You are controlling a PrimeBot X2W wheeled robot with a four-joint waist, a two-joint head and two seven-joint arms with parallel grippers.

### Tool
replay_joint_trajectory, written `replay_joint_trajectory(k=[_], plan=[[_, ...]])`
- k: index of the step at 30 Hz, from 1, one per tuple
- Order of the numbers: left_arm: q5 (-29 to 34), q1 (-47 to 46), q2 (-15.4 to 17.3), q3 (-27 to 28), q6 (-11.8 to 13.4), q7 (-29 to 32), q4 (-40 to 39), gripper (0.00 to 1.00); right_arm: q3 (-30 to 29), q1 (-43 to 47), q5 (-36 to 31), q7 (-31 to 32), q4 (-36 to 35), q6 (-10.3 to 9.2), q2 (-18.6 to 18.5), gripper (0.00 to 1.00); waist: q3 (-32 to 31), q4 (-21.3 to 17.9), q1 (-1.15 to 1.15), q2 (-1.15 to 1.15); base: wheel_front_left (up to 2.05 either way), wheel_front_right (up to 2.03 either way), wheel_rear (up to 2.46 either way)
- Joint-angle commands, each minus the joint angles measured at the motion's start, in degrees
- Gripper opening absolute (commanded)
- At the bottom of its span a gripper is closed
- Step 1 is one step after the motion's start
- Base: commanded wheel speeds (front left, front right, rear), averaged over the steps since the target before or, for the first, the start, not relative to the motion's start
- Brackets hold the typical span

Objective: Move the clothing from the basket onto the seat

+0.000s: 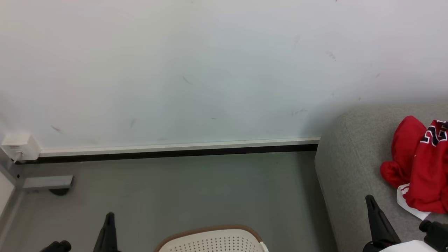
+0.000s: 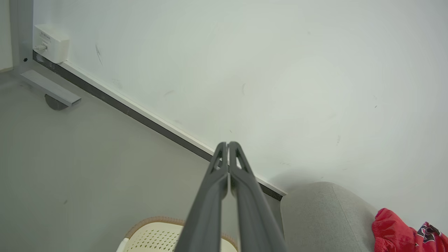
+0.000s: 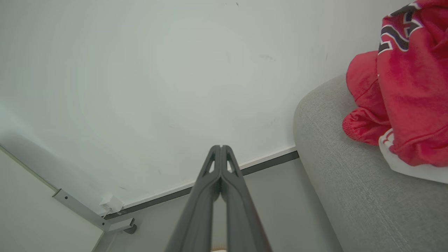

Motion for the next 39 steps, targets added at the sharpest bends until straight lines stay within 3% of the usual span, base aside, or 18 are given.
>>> replay_joint_trajectory(k=[1,39], plan=[[-2.0,-1.5,0.3,0.3,0.3,0.4,-1.1,0.00,-0.8,-1.9,2.0,0.4,-0.6,-0.03,-0.1,0.00,0.0,0.1,0.00,0.00,0.00,0.00,0.00],[-28.1,-3.6,0.0,2.0,1.5,7.6,-4.9,0.00,-5.2,-3.1,27.7,5.2,-0.6,-0.07,0.2,0.00,0.8,1.8,0.00,0.00,0.00,0.00,0.00]])
